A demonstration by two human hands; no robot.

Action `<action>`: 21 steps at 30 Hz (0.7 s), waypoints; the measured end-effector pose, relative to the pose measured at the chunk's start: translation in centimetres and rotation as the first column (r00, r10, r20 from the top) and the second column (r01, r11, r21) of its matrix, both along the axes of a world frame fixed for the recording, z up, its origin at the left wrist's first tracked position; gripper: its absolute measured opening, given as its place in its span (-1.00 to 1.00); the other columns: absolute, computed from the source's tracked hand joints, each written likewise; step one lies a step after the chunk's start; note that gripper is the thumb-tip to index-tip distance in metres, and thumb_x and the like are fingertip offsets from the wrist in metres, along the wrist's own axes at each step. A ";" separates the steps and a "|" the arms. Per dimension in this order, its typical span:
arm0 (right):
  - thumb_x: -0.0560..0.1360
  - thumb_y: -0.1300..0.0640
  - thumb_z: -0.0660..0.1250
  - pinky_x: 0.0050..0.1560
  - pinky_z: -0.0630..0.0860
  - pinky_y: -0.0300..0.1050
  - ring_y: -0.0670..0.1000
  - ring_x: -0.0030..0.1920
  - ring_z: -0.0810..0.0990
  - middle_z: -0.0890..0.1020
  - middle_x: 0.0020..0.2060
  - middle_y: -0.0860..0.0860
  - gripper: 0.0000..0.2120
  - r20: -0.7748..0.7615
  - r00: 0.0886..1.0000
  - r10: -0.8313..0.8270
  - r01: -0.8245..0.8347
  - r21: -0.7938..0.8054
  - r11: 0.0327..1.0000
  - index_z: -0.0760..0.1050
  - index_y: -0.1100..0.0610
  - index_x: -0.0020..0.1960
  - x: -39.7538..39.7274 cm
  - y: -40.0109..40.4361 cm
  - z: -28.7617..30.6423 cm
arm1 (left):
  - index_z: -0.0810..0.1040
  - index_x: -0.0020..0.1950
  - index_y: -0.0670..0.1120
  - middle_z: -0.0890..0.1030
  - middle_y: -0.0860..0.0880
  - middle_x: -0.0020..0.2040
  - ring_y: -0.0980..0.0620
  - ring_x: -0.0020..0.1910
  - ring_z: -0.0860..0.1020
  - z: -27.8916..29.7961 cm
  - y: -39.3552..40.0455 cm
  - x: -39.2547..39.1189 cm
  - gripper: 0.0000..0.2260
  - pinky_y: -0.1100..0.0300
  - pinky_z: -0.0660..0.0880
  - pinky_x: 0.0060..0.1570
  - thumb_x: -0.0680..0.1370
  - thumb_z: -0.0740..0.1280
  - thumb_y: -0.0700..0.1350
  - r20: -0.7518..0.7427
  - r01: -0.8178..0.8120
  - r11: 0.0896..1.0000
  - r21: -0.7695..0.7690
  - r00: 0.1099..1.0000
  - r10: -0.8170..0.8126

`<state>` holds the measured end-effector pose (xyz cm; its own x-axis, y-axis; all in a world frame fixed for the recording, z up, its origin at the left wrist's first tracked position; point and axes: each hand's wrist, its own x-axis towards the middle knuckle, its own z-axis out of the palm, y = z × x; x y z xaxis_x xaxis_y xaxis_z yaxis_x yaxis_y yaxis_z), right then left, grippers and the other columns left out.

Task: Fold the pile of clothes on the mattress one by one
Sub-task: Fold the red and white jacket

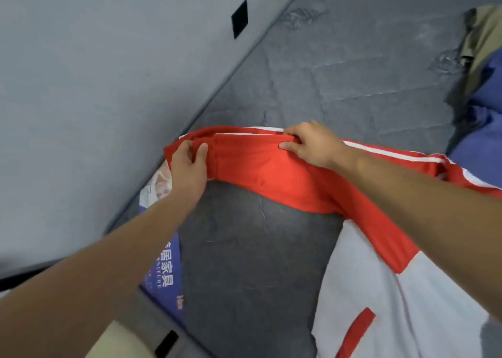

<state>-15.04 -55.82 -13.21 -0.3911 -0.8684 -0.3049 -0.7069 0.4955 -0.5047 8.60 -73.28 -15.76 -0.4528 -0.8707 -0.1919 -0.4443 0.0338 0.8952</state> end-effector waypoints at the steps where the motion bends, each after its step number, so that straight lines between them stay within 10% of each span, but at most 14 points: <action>1: 0.64 -0.06 0.35 0.02 0.44 0.01 0.26 0.12 0.62 0.71 0.05 0.15 -0.75 -0.004 1.000 0.021 -0.021 -0.007 1.000 0.64 0.07 0.20 0.8 -1.9 -0.2 | 0.58 -0.02 0.07 0.65 0.11 -0.13 0.07 -0.09 0.63 -0.1 -1.4 0.9 -0.93 0.01 0.63 0.02 0.66 0.34 -0.03 -0.005 -0.039 0.999 0.013 0.999 0.039; 5: 0.62 -0.13 0.35 -0.04 0.42 0.02 0.25 0.10 0.62 0.70 0.00 0.14 -0.74 -0.024 0.998 0.054 -0.054 0.009 0.999 0.62 0.04 0.11 3.0 -7.1 -1.4 | 0.52 -0.08 0.09 0.68 -0.07 -0.05 -0.07 -0.06 0.67 -0.1 -5.5 3.4 -0.86 -0.12 0.70 -0.16 0.68 0.31 0.00 0.079 -0.124 0.990 0.069 0.990 0.119; 10: 0.54 -0.16 0.45 -0.11 0.39 -0.06 0.12 -0.08 0.59 0.63 -0.17 0.00 -0.71 0.044 0.998 -0.054 0.050 0.090 0.995 0.56 0.06 -0.03 2.2 -5.9 -1.8 | 0.54 0.05 -0.06 0.62 -0.06 -0.16 -0.14 -0.07 0.61 -0.4 -7.9 2.7 -0.87 0.02 0.63 -0.03 0.68 0.30 -0.01 0.216 -0.043 0.998 -0.044 0.975 0.051; 13: 0.51 -0.04 0.48 -0.13 0.38 -0.10 0.09 -0.10 0.60 0.60 -0.20 -0.03 -0.81 0.100 0.990 -0.102 0.088 0.140 0.986 0.57 0.05 -0.02 0.1 -2.3 -1.2 | 0.52 0.22 -0.18 0.62 -0.23 0.11 -0.28 0.17 0.56 0.3 -7.9 1.7 -0.71 -0.10 0.47 0.20 0.64 0.29 0.00 0.444 0.034 0.977 -0.212 0.894 0.066; 17: 0.46 0.00 0.51 -0.07 0.47 -0.08 0.10 -0.08 0.60 0.62 -0.15 -0.02 -0.78 0.077 0.992 -0.099 0.079 0.225 0.971 0.55 0.01 0.03 -2.9 4.3 0.1 | 0.44 0.35 -0.17 0.47 -0.30 0.26 -0.33 0.25 0.41 2.0 -3.8 -1.6 -0.61 -0.18 0.34 0.23 0.56 0.31 -0.07 0.544 0.386 0.762 -0.521 0.838 -0.053; 21: 0.44 -0.01 0.52 -0.07 0.45 -0.07 0.10 -0.04 0.59 0.62 -0.09 -0.02 -0.73 0.029 0.994 -0.104 0.090 0.313 0.945 0.54 0.00 0.07 -5.2 10.5 0.8 | 0.54 0.28 -0.12 0.55 -0.15 0.16 -0.24 0.18 0.50 1.9 3.1 -8.4 -0.59 -0.13 0.42 0.25 0.58 0.22 0.13 0.508 0.771 0.507 -0.386 0.636 -0.581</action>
